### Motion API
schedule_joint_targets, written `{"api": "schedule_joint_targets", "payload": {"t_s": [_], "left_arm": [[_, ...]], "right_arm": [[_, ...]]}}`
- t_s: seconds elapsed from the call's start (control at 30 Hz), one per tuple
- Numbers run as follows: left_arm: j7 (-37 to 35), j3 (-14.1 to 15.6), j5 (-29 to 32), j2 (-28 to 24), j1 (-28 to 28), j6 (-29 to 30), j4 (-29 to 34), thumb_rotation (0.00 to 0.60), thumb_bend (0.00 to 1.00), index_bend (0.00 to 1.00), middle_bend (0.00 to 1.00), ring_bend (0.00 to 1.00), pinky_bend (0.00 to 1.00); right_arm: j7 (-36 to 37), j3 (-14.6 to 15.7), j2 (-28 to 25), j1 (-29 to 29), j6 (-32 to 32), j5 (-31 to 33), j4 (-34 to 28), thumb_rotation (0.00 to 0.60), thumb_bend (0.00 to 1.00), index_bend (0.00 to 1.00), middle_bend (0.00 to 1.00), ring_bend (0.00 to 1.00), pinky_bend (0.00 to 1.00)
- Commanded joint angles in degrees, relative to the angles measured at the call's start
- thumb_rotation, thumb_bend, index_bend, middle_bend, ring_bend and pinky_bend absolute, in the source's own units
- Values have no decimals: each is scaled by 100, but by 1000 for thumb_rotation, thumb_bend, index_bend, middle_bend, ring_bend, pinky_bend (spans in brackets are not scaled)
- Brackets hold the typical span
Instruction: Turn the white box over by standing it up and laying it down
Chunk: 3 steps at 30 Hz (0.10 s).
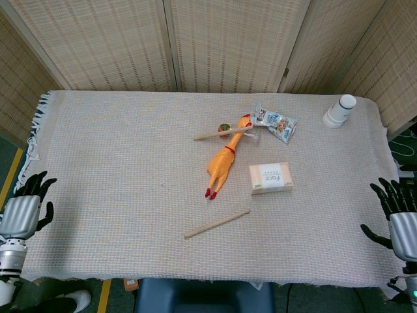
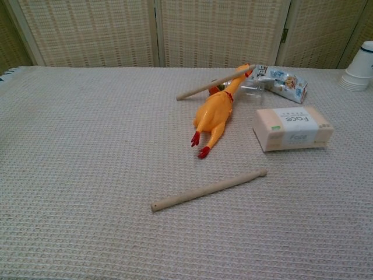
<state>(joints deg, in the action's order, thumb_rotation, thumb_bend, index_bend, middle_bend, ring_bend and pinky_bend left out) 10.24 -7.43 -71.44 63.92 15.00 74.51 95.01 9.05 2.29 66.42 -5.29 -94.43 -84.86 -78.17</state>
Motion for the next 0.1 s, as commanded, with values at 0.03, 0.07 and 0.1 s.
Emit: {"api": "schedule_joint_targets", "payload": {"t_s": [0.03, 0.07, 0.1], "left_arm": [[33, -1, 25, 19, 8, -12, -12, 600, 627, 167, 0, 0, 200], [49, 0, 33, 33, 15, -21, -23, 600, 627, 167, 0, 0, 200], [64, 0, 40, 41, 20, -28, -31, 600, 627, 167, 0, 0, 200]], "right_arm": [[883, 58, -194, 445, 650, 565, 777, 600, 141, 136, 55, 18, 0], [909, 36, -254, 461, 726, 611, 781, 600, 142, 140, 55, 16, 0], [926, -15, -272, 476, 720, 648, 772, 600, 144, 140, 55, 12, 0]]}}
